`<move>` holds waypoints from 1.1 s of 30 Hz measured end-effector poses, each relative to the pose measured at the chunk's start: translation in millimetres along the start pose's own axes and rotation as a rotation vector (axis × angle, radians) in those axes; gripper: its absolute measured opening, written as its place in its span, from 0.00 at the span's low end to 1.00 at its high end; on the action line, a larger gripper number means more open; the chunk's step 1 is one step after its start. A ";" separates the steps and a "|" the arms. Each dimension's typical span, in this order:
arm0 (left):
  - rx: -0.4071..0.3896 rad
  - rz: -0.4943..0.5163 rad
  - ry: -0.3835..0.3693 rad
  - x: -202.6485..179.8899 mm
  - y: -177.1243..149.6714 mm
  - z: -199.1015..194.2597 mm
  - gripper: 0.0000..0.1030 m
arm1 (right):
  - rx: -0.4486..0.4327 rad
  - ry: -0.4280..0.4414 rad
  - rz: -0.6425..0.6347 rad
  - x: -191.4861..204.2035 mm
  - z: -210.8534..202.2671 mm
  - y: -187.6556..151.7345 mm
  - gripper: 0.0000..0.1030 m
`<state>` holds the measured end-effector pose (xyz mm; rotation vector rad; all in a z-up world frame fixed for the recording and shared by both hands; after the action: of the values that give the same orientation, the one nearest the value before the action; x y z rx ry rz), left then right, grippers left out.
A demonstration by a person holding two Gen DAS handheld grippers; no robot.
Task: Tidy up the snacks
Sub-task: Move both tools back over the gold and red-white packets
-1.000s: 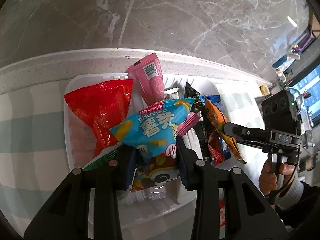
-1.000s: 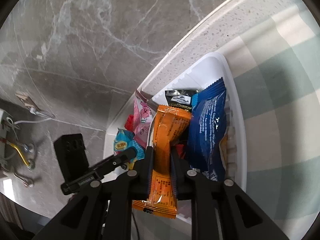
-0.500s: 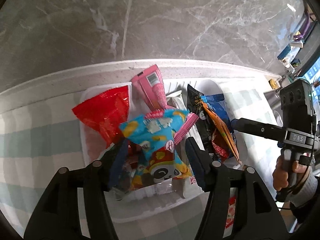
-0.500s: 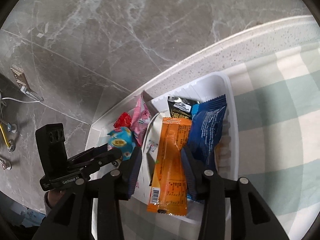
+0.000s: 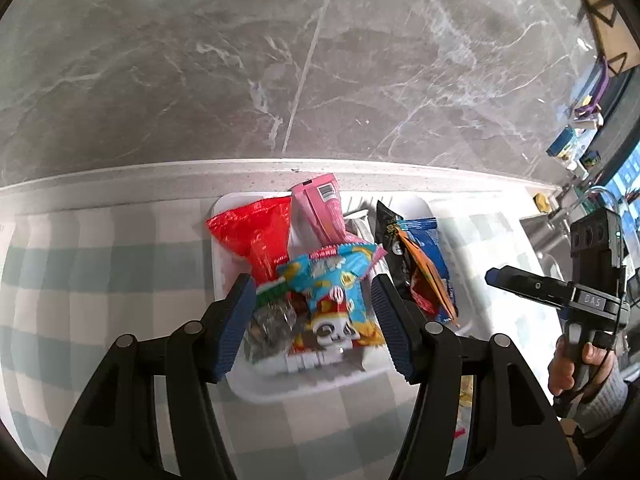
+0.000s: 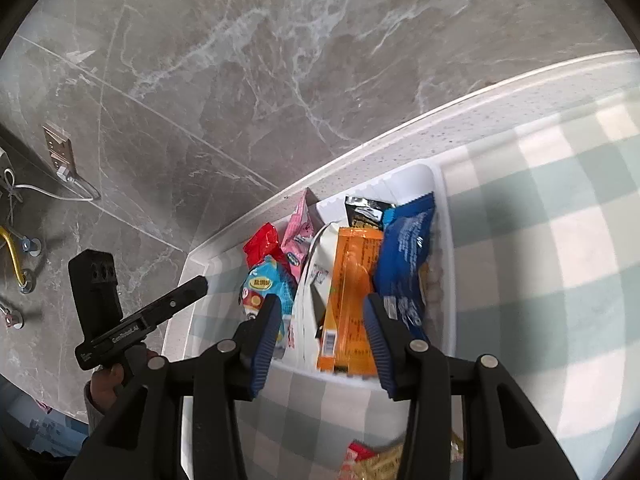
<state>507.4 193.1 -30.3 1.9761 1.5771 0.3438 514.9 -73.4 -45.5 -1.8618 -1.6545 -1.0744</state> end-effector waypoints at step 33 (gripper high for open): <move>0.225 0.189 -0.154 -162.0 -147.7 22.3 0.57 | 0.014 -0.184 0.100 -67.2 -34.5 -113.7 0.51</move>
<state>357.6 52.2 -109.4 2.2723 1.3860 0.0861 396.7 -119.2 -96.3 -2.0638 -1.6424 -0.8719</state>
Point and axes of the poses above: each gripper's, at about its wrist camera, not at the fingertips, and z roughly the way its jaws point, x to its left, y to its top, the point moved 7 cm from there along z, roughly the way its jaws point, and after that the axes turned 12 degrees about z, right-handed, at the moved point
